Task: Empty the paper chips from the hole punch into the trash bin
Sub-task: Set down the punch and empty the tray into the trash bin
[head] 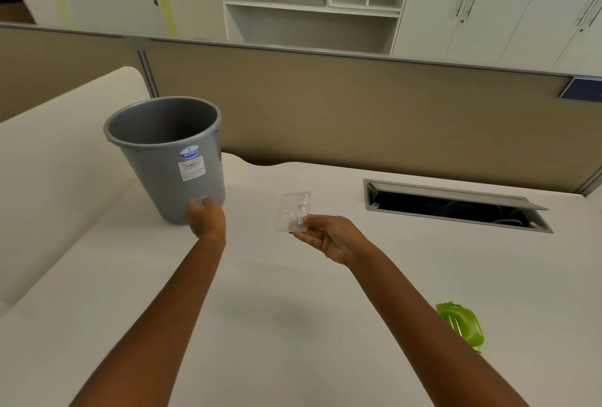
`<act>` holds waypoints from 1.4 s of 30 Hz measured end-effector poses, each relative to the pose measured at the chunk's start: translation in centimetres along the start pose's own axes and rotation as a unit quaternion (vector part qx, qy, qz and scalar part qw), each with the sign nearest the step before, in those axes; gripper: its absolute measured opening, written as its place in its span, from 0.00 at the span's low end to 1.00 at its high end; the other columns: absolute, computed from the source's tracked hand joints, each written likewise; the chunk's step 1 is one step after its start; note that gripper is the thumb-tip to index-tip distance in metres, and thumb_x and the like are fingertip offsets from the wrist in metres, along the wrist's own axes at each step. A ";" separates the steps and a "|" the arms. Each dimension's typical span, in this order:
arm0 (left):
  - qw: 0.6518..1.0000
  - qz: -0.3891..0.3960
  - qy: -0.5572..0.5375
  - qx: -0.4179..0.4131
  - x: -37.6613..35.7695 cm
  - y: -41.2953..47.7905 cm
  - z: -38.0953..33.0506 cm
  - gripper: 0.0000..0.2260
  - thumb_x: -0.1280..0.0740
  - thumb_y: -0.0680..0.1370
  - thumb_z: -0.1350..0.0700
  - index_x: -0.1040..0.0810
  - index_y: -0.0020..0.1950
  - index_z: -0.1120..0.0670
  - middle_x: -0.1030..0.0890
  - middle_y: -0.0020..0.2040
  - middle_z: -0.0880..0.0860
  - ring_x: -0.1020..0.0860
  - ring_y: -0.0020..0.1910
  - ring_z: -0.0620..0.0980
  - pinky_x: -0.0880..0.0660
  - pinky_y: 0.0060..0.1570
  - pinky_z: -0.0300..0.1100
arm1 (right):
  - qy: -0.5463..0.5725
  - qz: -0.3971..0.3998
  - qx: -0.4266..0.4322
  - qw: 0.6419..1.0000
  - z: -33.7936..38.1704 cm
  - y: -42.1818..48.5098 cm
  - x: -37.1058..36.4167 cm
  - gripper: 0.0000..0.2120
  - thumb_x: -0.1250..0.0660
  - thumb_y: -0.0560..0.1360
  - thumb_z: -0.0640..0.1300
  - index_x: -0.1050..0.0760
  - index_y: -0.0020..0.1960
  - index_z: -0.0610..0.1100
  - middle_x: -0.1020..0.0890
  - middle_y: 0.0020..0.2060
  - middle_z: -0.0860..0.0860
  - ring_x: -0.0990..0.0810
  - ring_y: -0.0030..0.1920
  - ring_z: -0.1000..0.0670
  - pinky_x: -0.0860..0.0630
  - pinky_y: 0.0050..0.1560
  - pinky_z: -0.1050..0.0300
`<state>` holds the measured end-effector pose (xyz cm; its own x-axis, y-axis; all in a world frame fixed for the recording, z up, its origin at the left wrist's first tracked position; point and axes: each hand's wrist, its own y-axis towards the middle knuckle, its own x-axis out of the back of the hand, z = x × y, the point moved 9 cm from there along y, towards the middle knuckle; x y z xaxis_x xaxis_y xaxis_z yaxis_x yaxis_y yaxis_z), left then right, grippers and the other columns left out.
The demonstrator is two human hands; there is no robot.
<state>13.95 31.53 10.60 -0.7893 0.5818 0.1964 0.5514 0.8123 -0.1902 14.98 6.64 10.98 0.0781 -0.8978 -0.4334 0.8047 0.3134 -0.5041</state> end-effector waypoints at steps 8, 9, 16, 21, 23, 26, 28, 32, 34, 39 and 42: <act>0.977 -0.132 0.048 -0.162 5.4 5.6 -7.6 0.24 0.47 0.81 0.58 0.47 0.75 0.64 0.46 0.75 0.65 0.42 0.73 0.62 0.42 0.70 0.49 | -0.045 0.043 -0.002 0.998 1.7 3.9 -7.8 0.17 0.40 0.74 0.28 0.33 0.62 0.26 0.25 0.62 0.31 0.18 0.46 0.39 0.18 0.33 0.59; 0.975 -0.137 0.056 -0.167 5.6 6.2 -8.2 0.24 0.47 0.81 0.57 0.47 0.75 0.63 0.47 0.76 0.64 0.43 0.74 0.62 0.43 0.71 0.48 | -0.051 0.046 0.000 0.998 2.0 4.4 -8.7 0.17 0.40 0.74 0.28 0.33 0.62 0.26 0.26 0.62 0.31 0.19 0.52 0.37 0.18 0.35 0.58; 0.982 -0.120 0.061 -0.131 5.4 9.8 -9.2 0.25 0.46 0.81 0.55 0.47 0.75 0.62 0.50 0.77 0.64 0.46 0.75 0.62 0.44 0.72 0.49 | -0.058 0.067 0.004 0.996 3.8 8.1 -14.9 0.20 0.42 0.73 0.26 0.34 0.65 0.28 0.27 0.63 0.32 0.24 0.61 0.35 0.22 0.38 0.56; 0.983 -0.112 0.051 -0.138 5.2 10.8 -9.3 0.26 0.45 0.81 0.56 0.51 0.76 0.61 0.50 0.77 0.62 0.43 0.75 0.61 0.39 0.72 0.49 | -0.058 0.077 0.017 0.995 5.6 9.6 -18.6 0.19 0.41 0.73 0.26 0.34 0.63 0.30 0.26 0.62 0.31 0.23 0.61 0.35 0.22 0.38 0.57; 0.983 -0.107 0.045 -0.140 5.2 11.0 -9.3 0.26 0.46 0.81 0.57 0.51 0.76 0.61 0.49 0.77 0.62 0.42 0.75 0.60 0.38 0.71 0.48 | -0.053 0.078 0.028 0.995 6.5 10.0 -19.9 0.15 0.42 0.73 0.25 0.33 0.59 0.31 0.26 0.62 0.30 0.23 0.60 0.34 0.22 0.38 0.57; 0.984 -0.102 0.037 -0.141 5.1 11.2 -9.3 0.25 0.46 0.81 0.58 0.52 0.76 0.62 0.48 0.77 0.61 0.42 0.75 0.59 0.39 0.70 0.46 | -0.049 0.072 0.033 0.996 7.2 10.7 -20.9 0.19 0.43 0.73 0.24 0.35 0.64 0.30 0.26 0.62 0.30 0.23 0.60 0.34 0.22 0.40 0.56; 0.984 -0.102 0.031 -0.143 5.1 11.2 -9.4 0.25 0.46 0.81 0.59 0.52 0.75 0.62 0.47 0.77 0.62 0.42 0.74 0.58 0.39 0.70 0.45 | -0.049 0.074 0.031 0.996 7.5 11.1 -21.4 0.22 0.44 0.73 0.25 0.37 0.66 0.30 0.26 0.62 0.31 0.23 0.60 0.35 0.22 0.45 0.56; 0.982 -0.104 0.025 -0.156 5.2 11.1 -9.4 0.25 0.45 0.81 0.59 0.50 0.75 0.62 0.45 0.76 0.61 0.38 0.73 0.58 0.35 0.68 0.45 | -0.089 0.056 0.031 0.994 7.8 11.7 -22.3 0.22 0.43 0.74 0.26 0.37 0.67 0.32 0.26 0.63 0.33 0.21 0.59 0.37 0.21 0.48 0.56; 0.981 -0.105 0.020 -0.162 5.3 11.0 -9.4 0.25 0.45 0.81 0.59 0.50 0.75 0.62 0.44 0.76 0.61 0.37 0.72 0.58 0.35 0.67 0.45 | -0.124 0.046 0.041 0.990 8.0 11.8 -22.8 0.21 0.42 0.74 0.26 0.37 0.67 0.32 0.26 0.62 0.32 0.21 0.58 0.37 0.21 0.41 0.57; 0.980 -0.107 0.018 -0.168 5.4 10.8 -9.4 0.25 0.44 0.81 0.58 0.49 0.75 0.62 0.43 0.76 0.61 0.36 0.72 0.58 0.35 0.66 0.43 | -0.282 -0.027 0.159 0.946 10.1 12.6 -23.8 0.15 0.36 0.72 0.28 0.29 0.58 0.32 0.22 0.59 0.34 0.19 0.53 0.37 0.19 0.50 0.51; 0.980 -0.108 0.014 -0.169 5.4 10.8 -9.3 0.25 0.44 0.81 0.57 0.49 0.75 0.62 0.43 0.76 0.61 0.36 0.72 0.58 0.35 0.66 0.44 | -0.503 -0.084 0.300 0.806 11.8 11.3 -25.8 0.06 0.36 0.72 0.32 0.23 0.47 0.33 0.18 0.53 0.37 0.20 0.45 0.43 0.24 0.44 0.56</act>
<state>18.13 43.84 18.56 -0.8920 0.3923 0.2248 0.4346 0.8809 0.1872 29.00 29.65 25.31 0.1336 -0.8034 0.5802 0.9697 0.2268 0.0908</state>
